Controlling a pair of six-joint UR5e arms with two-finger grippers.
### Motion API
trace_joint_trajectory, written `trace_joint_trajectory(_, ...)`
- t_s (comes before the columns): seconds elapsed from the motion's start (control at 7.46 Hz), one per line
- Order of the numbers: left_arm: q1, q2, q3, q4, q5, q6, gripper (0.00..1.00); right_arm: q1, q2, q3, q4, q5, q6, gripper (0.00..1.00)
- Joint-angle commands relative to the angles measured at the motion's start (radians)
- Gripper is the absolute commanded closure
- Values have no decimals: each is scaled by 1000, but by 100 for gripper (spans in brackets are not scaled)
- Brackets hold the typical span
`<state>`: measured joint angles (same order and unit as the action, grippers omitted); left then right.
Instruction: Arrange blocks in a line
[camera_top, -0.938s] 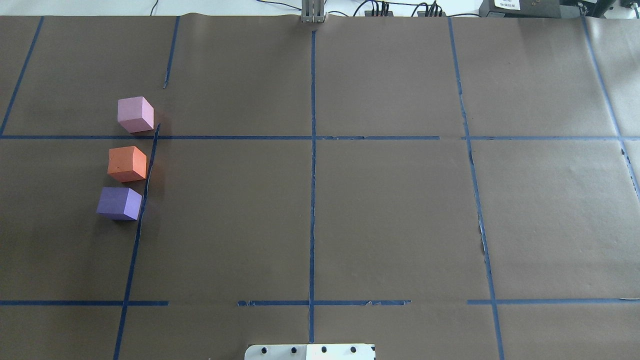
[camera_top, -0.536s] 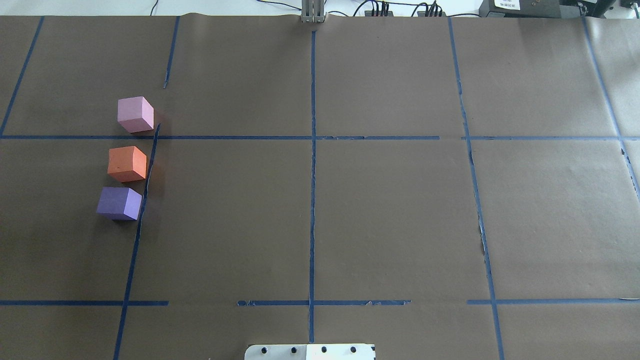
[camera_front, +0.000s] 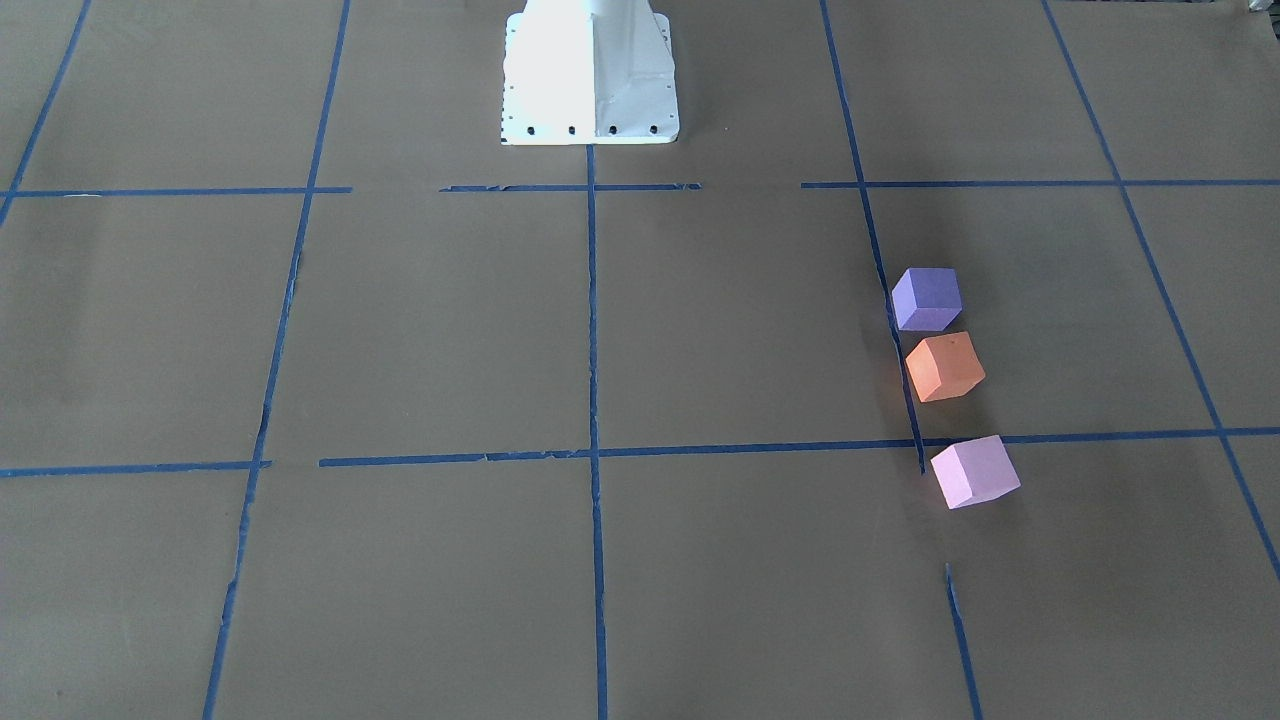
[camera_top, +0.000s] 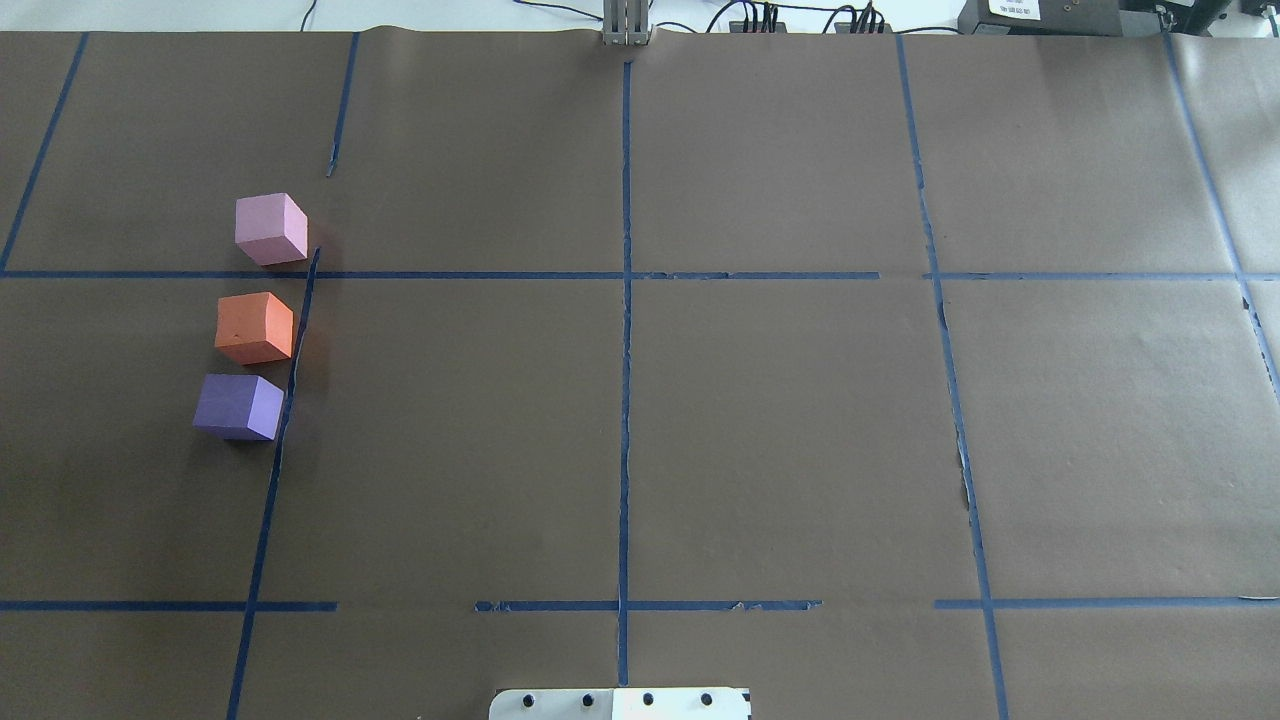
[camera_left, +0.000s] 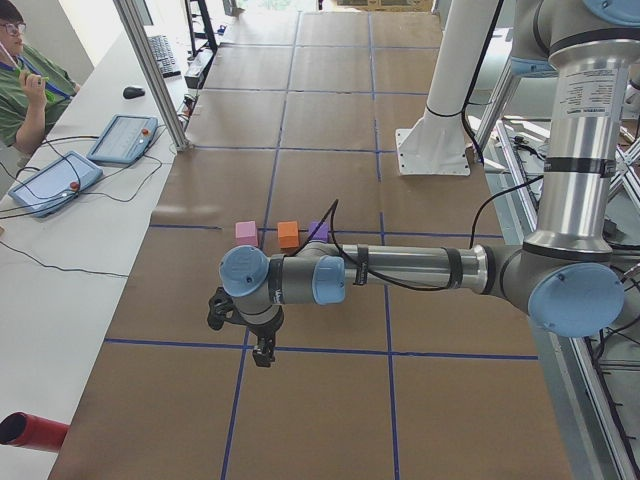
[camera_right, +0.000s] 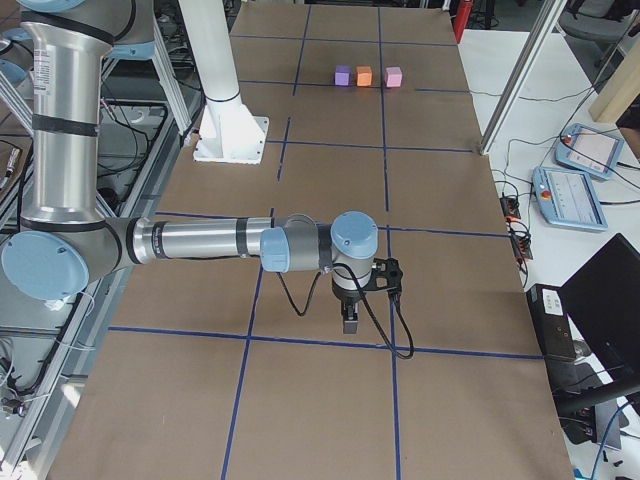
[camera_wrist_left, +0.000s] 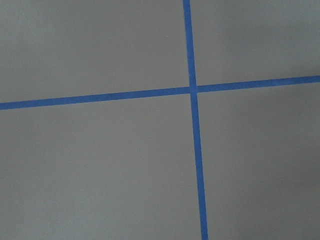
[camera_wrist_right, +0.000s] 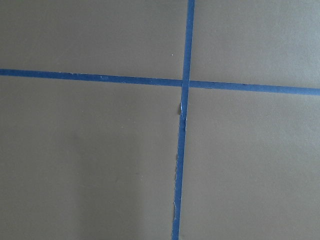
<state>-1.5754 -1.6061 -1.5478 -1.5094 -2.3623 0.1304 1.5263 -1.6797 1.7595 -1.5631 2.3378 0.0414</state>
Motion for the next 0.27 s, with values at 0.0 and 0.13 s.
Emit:
trace_joint_trajectory(0.0,0,-2,-1,0,0,0,0,0,0,0,0,0,0,0)
trace_joint_trajectory(0.13,0,0,-1,0,0,2,0,0,0,0,0,0,0,0)
